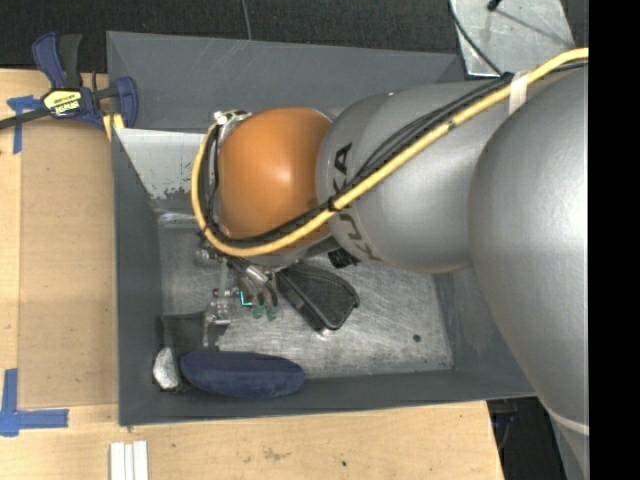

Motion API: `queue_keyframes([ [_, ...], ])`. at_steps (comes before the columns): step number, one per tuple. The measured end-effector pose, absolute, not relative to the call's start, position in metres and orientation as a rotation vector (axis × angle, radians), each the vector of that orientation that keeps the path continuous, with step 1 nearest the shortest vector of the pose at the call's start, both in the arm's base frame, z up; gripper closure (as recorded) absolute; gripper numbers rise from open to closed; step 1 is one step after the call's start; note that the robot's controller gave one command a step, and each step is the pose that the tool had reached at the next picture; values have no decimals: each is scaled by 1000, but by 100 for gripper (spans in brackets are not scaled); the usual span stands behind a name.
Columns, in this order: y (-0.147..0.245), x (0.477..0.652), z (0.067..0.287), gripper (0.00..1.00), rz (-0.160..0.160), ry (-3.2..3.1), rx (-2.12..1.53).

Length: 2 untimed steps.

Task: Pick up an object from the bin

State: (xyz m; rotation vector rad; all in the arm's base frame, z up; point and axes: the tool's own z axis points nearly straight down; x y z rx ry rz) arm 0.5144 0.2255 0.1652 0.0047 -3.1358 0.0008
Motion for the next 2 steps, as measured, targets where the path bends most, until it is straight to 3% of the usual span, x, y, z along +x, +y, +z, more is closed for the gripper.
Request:
queue_keyframes([
  [1, 161, 489, 97, 0, -10, -3156, -3],
  [2, 186, 496, 80, 0, 1, -3171, 79],
])
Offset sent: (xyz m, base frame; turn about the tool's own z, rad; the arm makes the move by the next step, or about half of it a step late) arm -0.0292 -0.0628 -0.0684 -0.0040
